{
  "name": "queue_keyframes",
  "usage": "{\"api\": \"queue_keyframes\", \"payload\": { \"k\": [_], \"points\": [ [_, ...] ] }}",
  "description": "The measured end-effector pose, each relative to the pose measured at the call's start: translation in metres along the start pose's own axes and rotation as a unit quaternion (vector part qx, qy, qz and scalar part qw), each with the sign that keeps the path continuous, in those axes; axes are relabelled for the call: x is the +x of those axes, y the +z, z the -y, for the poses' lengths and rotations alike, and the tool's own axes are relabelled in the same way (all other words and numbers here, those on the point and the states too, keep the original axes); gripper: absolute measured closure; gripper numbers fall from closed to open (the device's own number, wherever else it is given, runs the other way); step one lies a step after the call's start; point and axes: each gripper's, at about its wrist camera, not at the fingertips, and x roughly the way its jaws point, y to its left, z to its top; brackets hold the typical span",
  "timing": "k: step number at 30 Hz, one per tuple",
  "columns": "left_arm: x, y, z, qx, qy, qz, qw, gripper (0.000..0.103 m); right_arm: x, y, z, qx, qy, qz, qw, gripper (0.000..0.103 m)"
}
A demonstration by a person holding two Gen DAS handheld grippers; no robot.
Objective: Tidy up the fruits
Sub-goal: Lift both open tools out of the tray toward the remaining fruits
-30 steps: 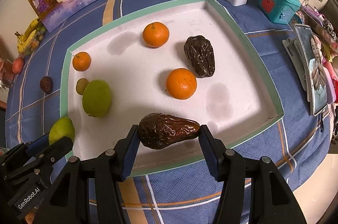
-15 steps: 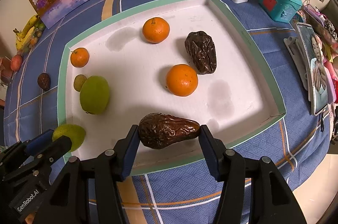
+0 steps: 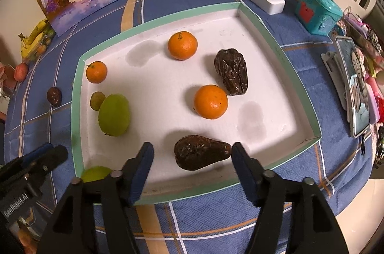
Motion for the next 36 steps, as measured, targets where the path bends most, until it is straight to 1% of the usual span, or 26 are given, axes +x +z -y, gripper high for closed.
{"api": "queue_keyframes", "payload": {
  "k": [1, 2, 3, 4, 5, 6, 7, 9, 13, 15, 19, 24, 26, 29, 33, 36],
  "points": [
    [0.0, 0.001, -0.004, -0.007, 0.01, 0.002, 0.9999, 0.029, -0.001, 0.0, -0.001, -0.003, -0.001, 0.002, 1.0, 0.034],
    [0.0, 0.002, -0.009, -0.014, 0.022, 0.003, 0.9997, 0.025, -0.002, 0.0, -0.004, -0.008, -0.004, 0.006, 1.0, 0.033],
    [-0.001, 0.002, -0.015, -0.022, 0.035, 0.005, 0.9991, 0.021, -0.002, 0.0, -0.005, -0.011, -0.007, 0.008, 1.0, 0.03],
    [-0.001, 0.003, -0.019, -0.029, 0.043, 0.007, 0.9986, 0.017, -0.002, 0.001, -0.007, -0.015, -0.008, 0.01, 1.0, 0.026],
    [-0.001, 0.003, -0.024, -0.037, 0.049, 0.008, 0.9981, 0.015, -0.003, 0.001, -0.009, -0.019, -0.008, 0.013, 1.0, 0.016],
    [-0.001, 0.003, -0.029, -0.044, 0.054, 0.009, 0.9975, 0.01, -0.004, 0.0, -0.011, -0.023, -0.006, 0.017, 1.0, 0.014],
    [-0.001, 0.004, -0.036, -0.055, 0.06, 0.01, 0.9966, 0.003, -0.004, 0.0, -0.013, -0.027, -0.003, 0.02, 0.999, 0.014],
    [-0.002, 0.003, -0.048, -0.072, 0.072, 0.013, 0.9947, 0.0, -0.006, 0.0, -0.019, -0.035, 0.0, 0.029, 0.999, 0.014],
    [-0.003, 0.004, -0.066, -0.098, 0.102, 0.021, 0.9897, 0.0, -0.009, 0.0, -0.029, -0.049, 0.006, 0.046, 0.998, 0.011],
    [-0.005, 0.003, -0.077, -0.112, 0.119, 0.026, 0.9862, 0.0, -0.012, -0.001, -0.036, -0.056, 0.019, 0.062, 0.996, 0.011],
    [-0.007, 0.004, -0.097, -0.135, 0.142, 0.038, 0.9799, 0.0, -0.015, 0.001, -0.05, -0.07, 0.029, 0.081, 0.994, 0.011],
    [-0.015, 0.005, -0.11, -0.141, 0.158, 0.052, 0.976, 0.0, -0.015, 0.003, -0.067, -0.078, 0.042, 0.091, 0.992, 0.011],
    [-0.015, 0.006, -0.112, -0.142, 0.16, 0.052, 0.9756, 0.0, -0.015, 0.002, -0.074, -0.084, 0.051, 0.093, 0.991, 0.011],
    [-0.015, 0.007, -0.115, -0.146, 0.16, 0.052, 0.9748, 0.0, -0.015, 0.001, -0.084, -0.095, 0.05, 0.095, 0.99, 0.011],
    [-0.019, 0.009, -0.115, -0.145, 0.168, 0.06, 0.9733, 0.0, -0.012, 0.001, -0.094, -0.099, 0.06, 0.09, 0.989, 0.011],
    [-0.02, 0.011, -0.118, -0.146, 0.183, 0.062, 0.9703, 0.0, -0.01, 0.002, -0.098, -0.103, 0.056, 0.084, 0.99, 0.011]
  ]
}}
